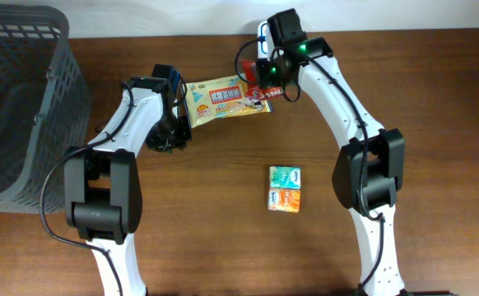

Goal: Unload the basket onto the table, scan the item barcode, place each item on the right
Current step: 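Hold the red bag against the scanner face with the right gripper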

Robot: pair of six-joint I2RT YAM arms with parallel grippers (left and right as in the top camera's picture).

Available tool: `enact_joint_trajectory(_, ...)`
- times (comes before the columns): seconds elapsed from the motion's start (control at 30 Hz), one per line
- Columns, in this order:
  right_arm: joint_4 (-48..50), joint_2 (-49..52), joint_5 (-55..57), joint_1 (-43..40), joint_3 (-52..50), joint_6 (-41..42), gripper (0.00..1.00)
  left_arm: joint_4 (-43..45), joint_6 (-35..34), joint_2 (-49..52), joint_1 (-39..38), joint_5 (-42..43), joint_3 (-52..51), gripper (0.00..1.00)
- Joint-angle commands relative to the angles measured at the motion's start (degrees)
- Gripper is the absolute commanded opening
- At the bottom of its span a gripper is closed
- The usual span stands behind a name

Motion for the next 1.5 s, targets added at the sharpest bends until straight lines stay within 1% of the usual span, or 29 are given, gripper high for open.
enact_joint_trajectory(0.0, 1.79, -2.34, -0.13, 0.26, 1.46, 0.85, 0.04, -0.09, 0.92, 0.57, 0.11, -0.46, 1.22, 0.24)
enact_joint_trajectory(0.13, 4.20, -2.38, 4.33, 0.26, 3.58, 0.87, 0.04, -0.09, 0.92, 0.57, 0.11, -0.46, 1.22, 0.23)
enact_joint_trajectory(0.2, 7.52, -2.38, 6.88, 0.20, 3.80, 0.87, 0.04, -0.09, 0.92, 0.57, 0.11, -0.46, 1.22, 0.23)
enact_joint_trajectory(0.6, 19.87, -2.38, 7.08, -2.75, 3.80, 2.43, 0.04, 0.79, 0.92, 0.57, 0.11, -0.92, 1.22, 0.23)
enact_joint_trajectory(0.7, 23.17, -2.38, 7.21, -4.24, 3.80, 4.81, 0.04, 0.81, 0.92, 0.57, 0.11, -1.11, 1.22, 0.23)
enact_joint_trajectory(0.83, 24.41, -2.14, 7.26, -6.03, 3.80, 5.16, 0.04, 1.03, 0.92, 0.57, 0.11, -1.11, 1.22, 0.24)
enact_joint_trajectory(0.97, 20.79, -2.32, 7.23, -6.51, 3.89, 5.14, 0.04, 1.53, 0.92, 0.57, 0.11, -1.09, 1.22, 0.24)
enact_joint_trajectory(1.03, 15.17, -3.19, 7.19, -6.51, 3.93, 5.14, 0.24, 1.62, 0.92, 0.57, 0.11, -1.09, 1.22, 0.24)
enact_joint_trajectory(1.07, 12.57, -3.45, 7.21, -6.49, 3.93, 5.14, 0.42, 1.60, 0.92, 0.57, 0.11, -1.09, 1.22, 0.24)
enact_joint_trajectory(1.1, 9.44, -3.48, 7.21, -6.49, 3.93, 5.16, 0.64, 1.60, 0.92, 0.57, 0.11, -1.09, 1.22, 0.24)
enact_joint_trajectory(1.13, 6.58, -3.39, 7.17, -6.51, 3.87, 5.16, 0.78, 1.60, 0.92, 0.57, 0.11, -1.09, 1.22, 0.24)
enact_joint_trajectory(1.17, 4.15, -2.58, 7.19, -6.51, 3.54, 5.16, 0.83, 1.64, 0.92, 0.57, 0.11, -1.07, 1.22, 0.24)
enact_joint_trajectory(1.23, 0.42, -0.92, 6.99, -6.51, 3.45, 5.16, 0.85, 1.77, 0.92, 0.57, 0.11, -1.07, 1.22, 0.24)
enact_joint_trajectory(1.3, -0.87, 1.27, 6.47, -6.40, 3.41, 5.14, 0.88, 1.77, 0.90, 0.57, 0.11, -1.05, 1.22, 0.24)
enact_joint_trajectory(1.47, -0.44, 5.73, 2.45, -5.20, 3.41, 4.48, 0.86, 1.60, 0.90, 0.57, 0.11, -1.05, 1.22, 0.24)
